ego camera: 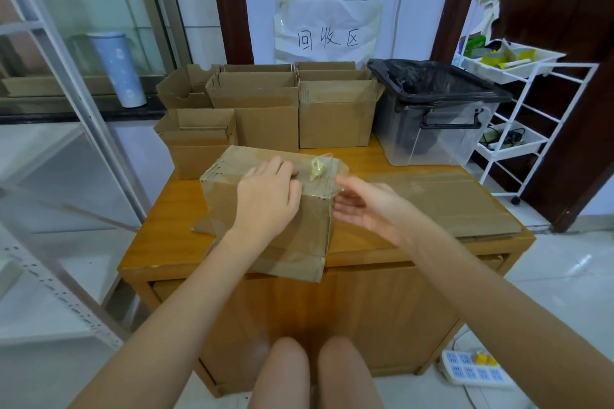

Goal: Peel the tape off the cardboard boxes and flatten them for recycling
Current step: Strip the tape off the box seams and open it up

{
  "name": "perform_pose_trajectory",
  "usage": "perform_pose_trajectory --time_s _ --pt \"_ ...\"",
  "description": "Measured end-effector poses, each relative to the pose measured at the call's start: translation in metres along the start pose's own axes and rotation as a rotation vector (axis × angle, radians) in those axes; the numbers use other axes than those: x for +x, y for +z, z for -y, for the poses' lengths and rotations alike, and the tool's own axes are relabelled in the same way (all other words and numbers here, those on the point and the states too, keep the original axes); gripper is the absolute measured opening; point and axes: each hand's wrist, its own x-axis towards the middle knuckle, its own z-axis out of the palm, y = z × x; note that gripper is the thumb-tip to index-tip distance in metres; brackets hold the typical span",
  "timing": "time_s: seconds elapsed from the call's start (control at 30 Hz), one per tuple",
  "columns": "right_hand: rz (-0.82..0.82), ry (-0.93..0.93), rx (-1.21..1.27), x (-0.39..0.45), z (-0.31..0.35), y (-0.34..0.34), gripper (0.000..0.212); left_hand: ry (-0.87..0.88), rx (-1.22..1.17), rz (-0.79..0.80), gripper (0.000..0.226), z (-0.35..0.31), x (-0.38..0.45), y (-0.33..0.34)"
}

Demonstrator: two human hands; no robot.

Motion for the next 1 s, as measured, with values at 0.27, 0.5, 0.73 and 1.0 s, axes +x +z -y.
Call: perform_pose_trajectory --time_s 0.27,0.5,0.73,1.0 --pt "-0.147 -0.363 -0.100 -0.014 -0.029 0.008 0.037 -0.022 0.056 0.002 0.038 -0.005 0.002 0.003" --pt "-0.143 -0.433 -0.029 -0.014 -0.037 0.006 0.023 -0.026 0.043 0.015 0.038 -0.005 0.002 0.004" --pt "-0.112 -0.340 0.098 -0.012 -0.031 0.003 0.022 -0.013 0.067 -0.031 0.035 -0.006 0.002 0.004" --pt "-0.148 -0.404 0.006 -0.016 -0.032 0.010 0.031 -0.015 0.056 -0.025 0.037 -0.005 0.002 0.006"
